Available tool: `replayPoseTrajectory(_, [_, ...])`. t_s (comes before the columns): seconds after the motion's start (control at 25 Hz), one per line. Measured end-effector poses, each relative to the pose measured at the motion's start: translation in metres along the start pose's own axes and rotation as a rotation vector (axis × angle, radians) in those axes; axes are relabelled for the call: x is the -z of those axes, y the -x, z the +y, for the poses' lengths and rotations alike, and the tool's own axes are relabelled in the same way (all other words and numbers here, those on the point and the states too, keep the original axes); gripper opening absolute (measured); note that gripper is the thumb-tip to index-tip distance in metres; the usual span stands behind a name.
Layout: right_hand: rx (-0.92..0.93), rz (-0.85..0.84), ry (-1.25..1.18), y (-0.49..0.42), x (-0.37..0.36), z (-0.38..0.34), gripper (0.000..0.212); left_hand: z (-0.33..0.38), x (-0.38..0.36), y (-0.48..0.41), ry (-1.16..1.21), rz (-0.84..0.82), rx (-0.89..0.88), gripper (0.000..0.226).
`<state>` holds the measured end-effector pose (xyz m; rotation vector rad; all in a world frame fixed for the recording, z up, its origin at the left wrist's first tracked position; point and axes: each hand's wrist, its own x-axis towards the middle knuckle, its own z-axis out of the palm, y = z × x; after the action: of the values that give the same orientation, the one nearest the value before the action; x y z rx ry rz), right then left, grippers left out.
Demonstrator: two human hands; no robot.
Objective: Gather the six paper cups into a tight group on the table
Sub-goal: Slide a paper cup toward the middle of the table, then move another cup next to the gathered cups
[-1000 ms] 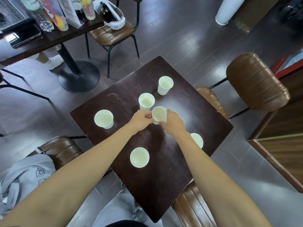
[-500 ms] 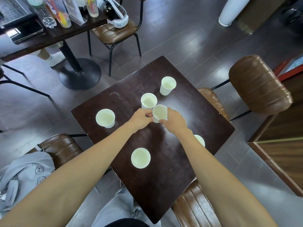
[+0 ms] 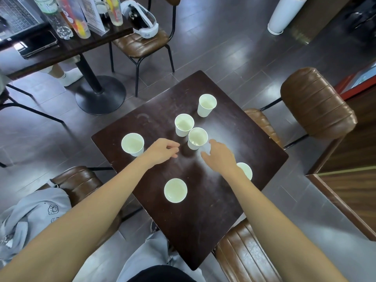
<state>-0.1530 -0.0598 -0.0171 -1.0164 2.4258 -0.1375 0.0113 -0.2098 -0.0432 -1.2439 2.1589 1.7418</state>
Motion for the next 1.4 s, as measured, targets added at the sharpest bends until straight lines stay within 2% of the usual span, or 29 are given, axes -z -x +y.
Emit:
replayPoseTrajectory(0.2, [0.038,-0.124,-0.136,0.056,-0.029,0.004,0.054,-0.026,0.004,0.039,-0.007,-0.042,0.072,0.035])
replayPoseTrajectory(0.32, [0.046,-0.129,-0.248,0.081,-0.045,0.002,0.037,-0.037,-0.005,0.059,-0.017,-0.085,0.120,0.035])
replayPoseTrajectory(0.44, [-0.046,-0.142,-0.507,0.093,-0.061,-0.002,0.026,-0.047,-0.019,0.076,-0.006,-0.087,0.176,0.036])
replayPoseTrajectory(0.52, [-0.148,-0.169,-0.691,0.099,-0.071,-0.007,0.033,-0.051,-0.029,0.087,0.053,-0.074,0.216,0.039])
replayPoseTrajectory(0.68, [-0.230,-0.229,-0.832,0.109,-0.083,-0.014,0.036,-0.057,-0.047,0.098,0.250,-0.025,0.263,0.041])
replayPoseTrajectory(0.84, [-0.247,-0.213,-0.878,0.110,-0.082,-0.011,0.034,-0.053,-0.055,0.095,0.281,-0.015,0.233,0.039])
replayPoseTrajectory(1.04, [-0.300,-0.129,-0.934,0.094,-0.069,0.006,0.038,-0.028,-0.068,0.077,0.417,-0.109,0.230,0.050])
replayPoseTrajectory(1.2, [-0.320,-0.073,-0.951,0.075,-0.056,0.016,0.036,0.000,-0.082,0.058,0.531,-0.134,0.290,0.038])
replayPoseTrajectory(1.4, [-0.341,-0.010,-0.944,0.048,-0.044,0.024,0.039,0.020,-0.093,0.032,0.653,-0.154,0.333,0.040])
